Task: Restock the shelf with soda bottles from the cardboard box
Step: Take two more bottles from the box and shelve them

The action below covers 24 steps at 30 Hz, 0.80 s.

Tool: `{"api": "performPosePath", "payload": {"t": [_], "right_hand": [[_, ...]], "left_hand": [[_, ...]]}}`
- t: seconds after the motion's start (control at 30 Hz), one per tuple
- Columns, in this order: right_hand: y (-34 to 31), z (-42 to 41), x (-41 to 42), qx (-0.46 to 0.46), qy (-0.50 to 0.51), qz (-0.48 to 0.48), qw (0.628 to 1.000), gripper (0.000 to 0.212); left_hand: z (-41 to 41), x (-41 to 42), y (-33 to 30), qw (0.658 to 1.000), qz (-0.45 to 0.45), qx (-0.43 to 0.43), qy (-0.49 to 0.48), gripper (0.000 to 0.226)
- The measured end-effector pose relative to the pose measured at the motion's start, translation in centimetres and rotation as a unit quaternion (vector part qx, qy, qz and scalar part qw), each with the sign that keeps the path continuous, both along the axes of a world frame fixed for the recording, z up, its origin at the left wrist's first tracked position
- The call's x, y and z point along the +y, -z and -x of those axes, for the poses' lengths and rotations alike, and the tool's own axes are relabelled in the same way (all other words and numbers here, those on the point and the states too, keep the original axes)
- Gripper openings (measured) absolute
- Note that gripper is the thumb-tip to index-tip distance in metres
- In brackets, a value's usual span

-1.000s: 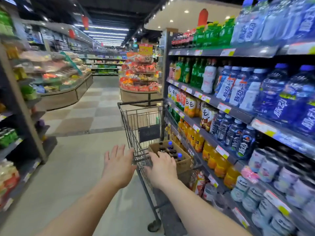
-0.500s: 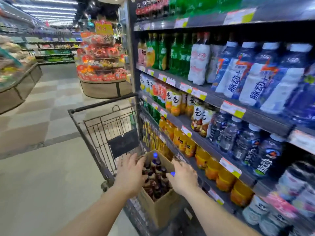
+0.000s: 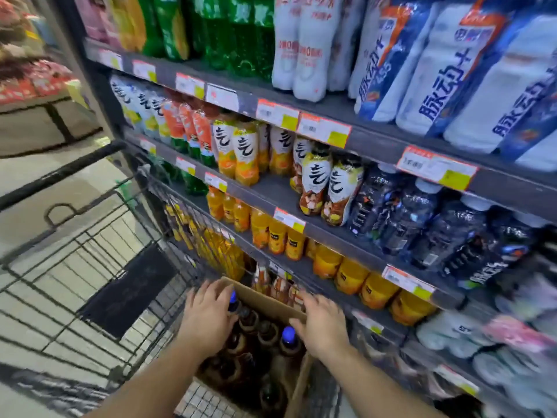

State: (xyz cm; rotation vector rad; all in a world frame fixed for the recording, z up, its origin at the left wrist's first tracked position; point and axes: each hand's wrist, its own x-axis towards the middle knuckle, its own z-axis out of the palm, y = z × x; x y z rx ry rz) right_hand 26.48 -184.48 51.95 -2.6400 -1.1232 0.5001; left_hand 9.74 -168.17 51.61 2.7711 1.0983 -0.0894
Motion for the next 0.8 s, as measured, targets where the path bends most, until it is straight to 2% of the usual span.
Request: {"api": "performPosePath", "payload": {"t": [0.27,0.47,0.53,0.63,0.8], "right_hand": [[4.5,3.4,3.2,0.088,0.164,0.005,0.983,0.069],[8.8,4.5,3.9,0.101,0.202,0.029,0.974,0.078],[10.0,4.4,3.8,0.083,0.182,0.055,0.978,0.079],[11.1,4.0,3.6,0.046,0.150,0.086,0.984,0.068],[11.4,3.4,3.7,-0.004,0.121,0.103,0.987,0.032]], "left_hand": [[-2.9,8.8,5.9,0.988,0.047,0.013,0.145,0.065],[-3.0,11.3,10.3,0.975,0.065,0.030,0.212,0.069],[-3.1,12.1,11.3,0.972,0.065,0.039,0.221,0.075],[-3.2,13.2,12.8,0.968,0.065,0.064,0.233,0.084],[-4.0,14.2,14.2,0.967,0.076,0.044,0.239,0.068]]}}
